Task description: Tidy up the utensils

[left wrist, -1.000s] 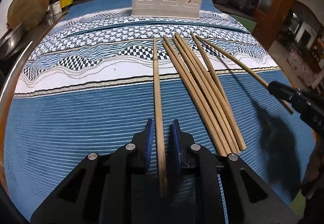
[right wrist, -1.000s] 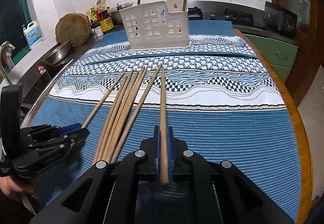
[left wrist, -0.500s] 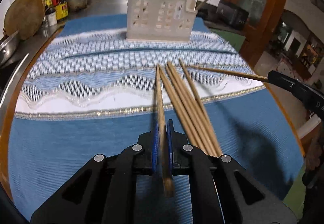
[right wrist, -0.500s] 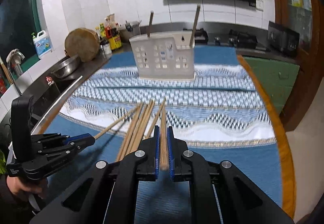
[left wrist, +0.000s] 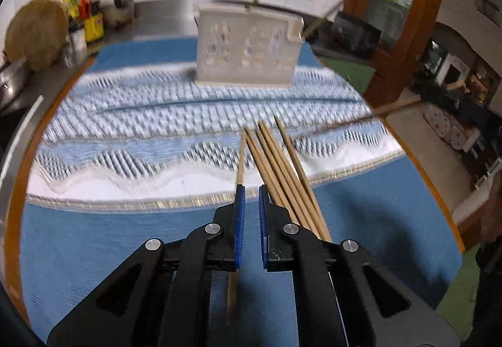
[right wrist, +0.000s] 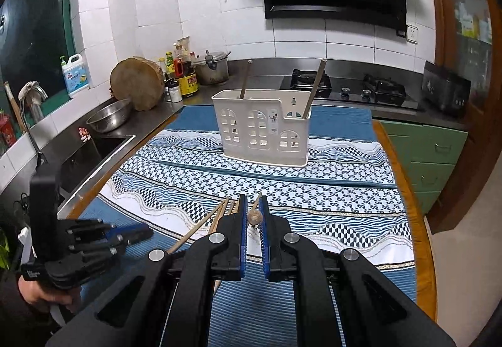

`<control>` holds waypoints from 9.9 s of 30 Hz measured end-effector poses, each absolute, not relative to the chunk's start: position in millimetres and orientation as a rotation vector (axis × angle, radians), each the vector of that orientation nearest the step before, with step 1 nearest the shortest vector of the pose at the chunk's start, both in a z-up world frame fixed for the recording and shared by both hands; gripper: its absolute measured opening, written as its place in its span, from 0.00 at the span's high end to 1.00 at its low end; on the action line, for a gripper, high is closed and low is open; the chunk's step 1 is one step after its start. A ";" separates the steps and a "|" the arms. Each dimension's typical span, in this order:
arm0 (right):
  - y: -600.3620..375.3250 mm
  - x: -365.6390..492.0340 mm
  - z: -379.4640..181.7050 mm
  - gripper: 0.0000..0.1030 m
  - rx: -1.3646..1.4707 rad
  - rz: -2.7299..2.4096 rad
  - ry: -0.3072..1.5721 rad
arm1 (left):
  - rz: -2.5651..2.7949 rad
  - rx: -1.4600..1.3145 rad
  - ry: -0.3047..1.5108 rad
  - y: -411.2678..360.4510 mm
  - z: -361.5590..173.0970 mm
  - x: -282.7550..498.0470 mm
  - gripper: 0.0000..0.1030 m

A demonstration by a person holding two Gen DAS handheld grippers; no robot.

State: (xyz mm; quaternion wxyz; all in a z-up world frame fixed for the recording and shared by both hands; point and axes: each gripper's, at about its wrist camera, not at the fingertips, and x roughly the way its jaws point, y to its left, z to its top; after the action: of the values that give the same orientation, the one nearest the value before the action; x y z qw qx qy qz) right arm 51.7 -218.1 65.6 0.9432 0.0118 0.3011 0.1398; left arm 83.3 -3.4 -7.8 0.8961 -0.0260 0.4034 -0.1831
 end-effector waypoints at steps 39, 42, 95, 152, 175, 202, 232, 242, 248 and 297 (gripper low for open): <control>-212.7 58.7 68.9 0.93 0.005 0.291 0.603 | -0.326 -0.002 0.925 -1.0 -45.2 64.9 0.91; -211.9 59.2 70.5 0.93 -0.001 0.294 0.600 | -0.325 0.000 0.938 0.1 -47.9 64.2 0.91; -207.3 65.0 75.6 0.93 -0.012 0.303 0.595 | -0.427 0.085 1.107 -5.8 -57.7 77.6 0.85; -208.0 86.9 90.1 0.93 -0.024 0.302 0.571 | -0.472 -0.006 0.934 10.5 16.2 153.3 0.77; -200.6 89.4 86.7 0.93 -0.043 0.314 0.578 | -0.422 0.173 1.071 40.5 -56.9 149.7 0.76; -199.8 92.5 88.5 0.93 -0.043 0.321 0.576 | -0.449 0.176 1.078 27.8 -49.6 155.4 0.94; -200.1 89.7 93.4 0.93 -0.042 0.320 0.568 | -0.470 0.109 1.126 44.2 -49.3 153.8 0.77; -198.3 89.0 90.8 0.93 -0.043 0.322 0.570 | -0.468 0.156 1.138 41.3 -56.3 143.8 0.78; -197.9 88.9 90.9 0.93 -0.043 0.322 0.571 | -0.432 0.229 1.120 32.0 -56.5 140.0 0.85; -208.5 97.3 141.5 0.93 -0.039 0.310 0.476 | -0.550 -0.176 0.988 54.4 12.4 163.5 0.94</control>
State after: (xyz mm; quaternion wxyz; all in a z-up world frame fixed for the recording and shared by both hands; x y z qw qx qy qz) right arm 97.3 -208.5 141.5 0.9597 -0.0190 0.2350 0.1529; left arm 163.5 54.4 12.4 0.8406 -0.0834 0.4676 -0.2604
